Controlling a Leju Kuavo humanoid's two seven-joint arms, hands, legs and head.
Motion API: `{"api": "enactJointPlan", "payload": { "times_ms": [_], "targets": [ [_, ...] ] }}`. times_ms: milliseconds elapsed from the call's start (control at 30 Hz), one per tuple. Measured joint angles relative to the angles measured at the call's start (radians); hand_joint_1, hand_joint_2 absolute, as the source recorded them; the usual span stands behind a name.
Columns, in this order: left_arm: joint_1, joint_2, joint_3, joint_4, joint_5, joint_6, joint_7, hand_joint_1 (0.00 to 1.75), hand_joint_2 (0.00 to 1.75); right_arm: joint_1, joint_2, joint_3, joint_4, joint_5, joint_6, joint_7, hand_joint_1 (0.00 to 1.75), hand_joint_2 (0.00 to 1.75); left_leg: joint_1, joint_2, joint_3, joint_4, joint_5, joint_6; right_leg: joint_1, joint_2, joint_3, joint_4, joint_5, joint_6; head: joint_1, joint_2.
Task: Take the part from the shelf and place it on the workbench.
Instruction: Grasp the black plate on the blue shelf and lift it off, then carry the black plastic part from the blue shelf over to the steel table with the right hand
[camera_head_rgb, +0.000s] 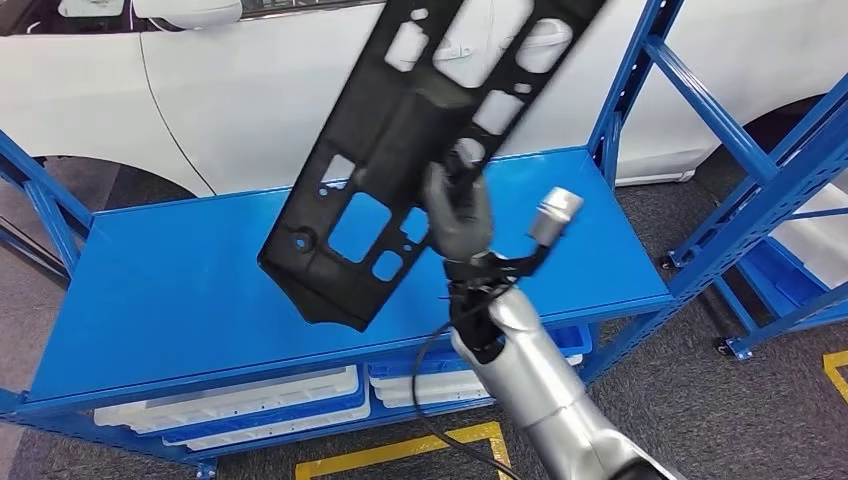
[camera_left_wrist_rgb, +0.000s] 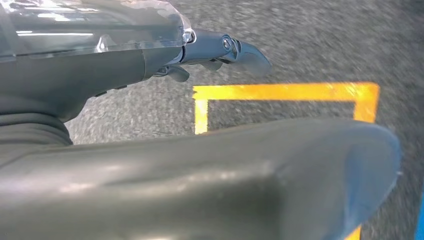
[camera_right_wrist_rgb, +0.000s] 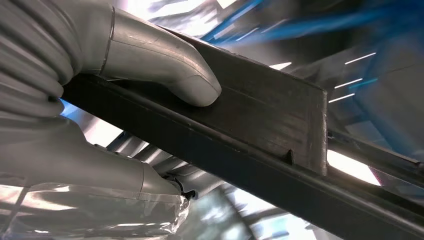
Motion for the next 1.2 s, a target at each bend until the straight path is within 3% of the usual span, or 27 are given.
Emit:
{"api": "enactJointPlan", "payload": {
  "times_ms": [67, 133, 200, 300, 333, 400, 433, 467, 500, 533, 600, 633, 767, 833, 933, 967, 1000, 1033, 1100, 1133, 1200],
  "targets": [
    [0.006, 0.000, 0.014, 0.000, -0.002, 0.009, 0.003, 0.00, 0.00, 0.065, -0.026, -0.039, -0.135, -0.040, 0.098, -0.010, 1.75, 1.75, 0.000, 0.000, 0.066, -0.126, 0.067, 0.005, -0.001, 0.005, 0.002, 0.006, -0.006, 0.005, 0.000, 0.000],
    [0.005, 0.000, 0.027, 0.000, -0.002, 0.022, 0.007, 0.00, 0.00, 0.126, -0.049, -0.051, -0.238, -0.066, 0.208, -0.034, 1.75, 1.75, -0.002, -0.002, 0.123, -0.236, 0.098, 0.013, 0.002, 0.012, 0.001, 0.013, -0.011, 0.014, 0.000, 0.000],
    [0.003, -0.001, 0.038, 0.000, -0.004, 0.031, 0.008, 0.00, 0.00, 0.192, -0.070, -0.052, -0.328, -0.069, 0.312, -0.060, 1.75, 1.75, -0.006, -0.003, 0.136, -0.262, 0.093, 0.022, 0.003, 0.015, -0.001, 0.015, -0.012, 0.024, 0.000, 0.000],
    [0.003, -0.004, 0.048, 0.000, -0.008, 0.035, 0.008, 0.00, 0.00, 0.261, -0.090, -0.050, -0.423, -0.055, 0.371, -0.075, 1.75, 1.75, -0.002, -0.001, 0.141, -0.271, 0.097, 0.039, 0.000, 0.017, -0.009, 0.039, -0.032, 0.042, 0.000, 0.000],
    [0.002, -0.005, 0.049, 0.000, -0.010, 0.035, 0.008, 0.00, 0.00, 0.274, -0.096, -0.050, -0.445, -0.053, 0.377, -0.076, 1.75, 1.75, 0.000, 0.000, 0.142, -0.275, 0.099, 0.045, -0.003, 0.017, -0.027, 0.080, -0.058, 0.048, 0.000, 0.000],
    [0.001, -0.005, 0.050, 0.000, -0.017, 0.037, 0.010, 0.00, 0.00, 0.296, -0.108, -0.048, -0.484, -0.053, 0.390, -0.068, 1.75, 1.75, 0.000, 0.001, 0.142, -0.275, 0.100, 0.050, -0.008, 0.017, -0.089, 0.212, -0.122, 0.059, 0.000, 0.000],
    [0.001, -0.004, 0.051, 0.000, -0.020, 0.038, 0.013, 0.00, 0.00, 0.308, -0.113, -0.047, -0.501, -0.049, 0.392, -0.059, 1.75, 1.75, 0.000, 0.001, 0.142, -0.275, 0.101, 0.050, -0.011, 0.017, -0.119, 0.273, -0.144, 0.063, 0.000, 0.000],
    [0.001, -0.004, 0.051, 0.000, -0.023, 0.039, 0.018, 0.00, 0.00, 0.320, -0.116, -0.042, -0.518, -0.042, 0.388, -0.049, 1.75, 1.75, 0.000, 0.001, 0.142, -0.274, 0.102, 0.050, -0.013, 0.017, -0.134, 0.305, -0.149, 0.065, 0.000, 0.000],
    [0.000, -0.003, 0.051, 0.000, -0.024, 0.041, 0.025, 0.00, 0.00, 0.329, -0.120, -0.035, -0.534, -0.035, 0.378, -0.042, 1.75, 1.75, 0.000, 0.001, 0.142, -0.272, 0.102, 0.050, -0.016, 0.017, -0.131, 0.296, -0.134, 0.066, 0.000, 0.000],
    [-0.002, -0.003, 0.051, 0.000, -0.026, 0.045, 0.032, 0.00, 0.00, 0.337, -0.125, -0.026, -0.547, -0.028, 0.364, -0.040, 1.75, 1.75, 0.000, 0.001, 0.142, -0.270, 0.103, 0.049, -0.019, 0.017, -0.106, 0.246, -0.104, 0.067, 0.000, 0.000],
    [-0.005, -0.003, 0.052, 0.000, -0.030, 0.053, 0.042, 0.00, 0.00, 0.346, -0.138, -0.009, -0.562, -0.020, 0.335, -0.054, 1.75, 1.75, -0.001, -0.001, 0.141, -0.266, 0.101, 0.043, -0.021, 0.017, -0.033, 0.101, -0.041, 0.063, 0.000, 0.000],
    [-0.006, -0.002, 0.052, 0.000, -0.034, 0.057, 0.046, 0.00, 0.00, 0.352, -0.146, -0.003, -0.566, -0.016, 0.323, -0.066, 1.75, 1.75, -0.002, -0.003, 0.140, -0.265, 0.101, 0.037, -0.020, 0.018, -0.010, 0.052, -0.022, 0.059, 0.000, 0.000],
    [-0.006, 0.001, 0.054, 0.000, -0.047, 0.060, 0.054, 0.00, 0.00, 0.377, -0.172, 0.008, -0.570, -0.006, 0.298, -0.086, 1.75, 1.75, -0.003, -0.004, 0.135, -0.267, 0.105, 0.010, -0.015, 0.021, -0.007, 0.021, -0.004, 0.033, 0.000, 0.000],
    [-0.006, 0.004, 0.054, 0.000, -0.048, 0.060, 0.055, 0.00, 0.00, 0.382, -0.177, 0.013, -0.571, 0.000, 0.296, -0.088, 1.75, 1.75, -0.001, -0.003, 0.119, -0.226, 0.064, 0.002, -0.018, 0.018, -0.014, 0.013, 0.009, 0.016, 0.000, 0.000],
    [-0.007, 0.005, 0.055, 0.000, -0.049, 0.060, 0.056, 0.00, 0.00, 0.391, -0.183, 0.019, -0.571, 0.003, 0.293, -0.089, 1.75, 1.75, 0.000, -0.003, 0.054, -0.041, -0.057, -0.002, -0.011, 0.015, -0.037, 0.011, 0.028, 0.003, 0.000, 0.000],
    [-0.006, 0.006, 0.055, 0.000, -0.049, 0.060, 0.056, 0.00, 0.00, 0.394, -0.185, 0.021, -0.571, 0.003, 0.292, -0.089, 1.75, 1.75, 0.000, -0.003, 0.044, 0.002, -0.078, -0.002, -0.008, 0.015, -0.048, 0.012, 0.035, 0.002, 0.000, 0.000],
    [-0.006, 0.007, 0.055, 0.000, -0.049, 0.060, 0.057, 0.00, 0.00, 0.397, -0.187, 0.021, -0.571, 0.003, 0.292, -0.089, 1.75, 1.75, -0.001, -0.003, 0.055, 0.005, -0.077, 0.000, -0.005, 0.015, -0.058, 0.013, 0.042, 0.001, 0.000, 0.000],
    [-0.007, 0.008, 0.055, 0.000, -0.049, 0.060, 0.057, 0.00, 0.00, 0.398, -0.189, 0.022, -0.571, 0.003, 0.292, -0.089, 1.75, 1.75, -0.001, -0.003, 0.088, -0.035, -0.061, 0.004, -0.003, 0.016, -0.068, 0.015, 0.050, 0.002, 0.000, 0.000],
    [-0.010, 0.010, 0.055, -0.001, -0.049, 0.060, 0.057, 0.00, 0.00, 0.400, -0.192, 0.022, -0.572, 0.003, 0.292, -0.090, 1.75, 1.75, -0.005, -0.002, 0.188, -0.184, -0.016, 0.017, 0.001, 0.017, -0.083, 0.020, 0.064, 0.007, 0.000, 0.000],
    [-0.012, 0.011, 0.055, -0.001, -0.049, 0.060, 0.057, 0.00, 0.00, 0.400, -0.193, 0.022, -0.573, 0.003, 0.292, -0.090, 1.75, 1.75, -0.008, -0.002, 0.223, -0.243, -0.001, 0.023, 0.002, 0.017, -0.086, 0.021, 0.070, 0.011, 0.000, 0.000],
    [-0.014, 0.014, 0.055, -0.002, -0.049, 0.060, 0.057, 0.00, 0.00, 0.402, -0.195, 0.023, -0.574, 0.004, 0.292, -0.090, 1.75, 1.75, -0.017, -0.003, 0.241, -0.284, 0.011, 0.032, 0.001, 0.015, -0.086, 0.019, 0.083, 0.023, 0.000, 0.000]
  ]
}}
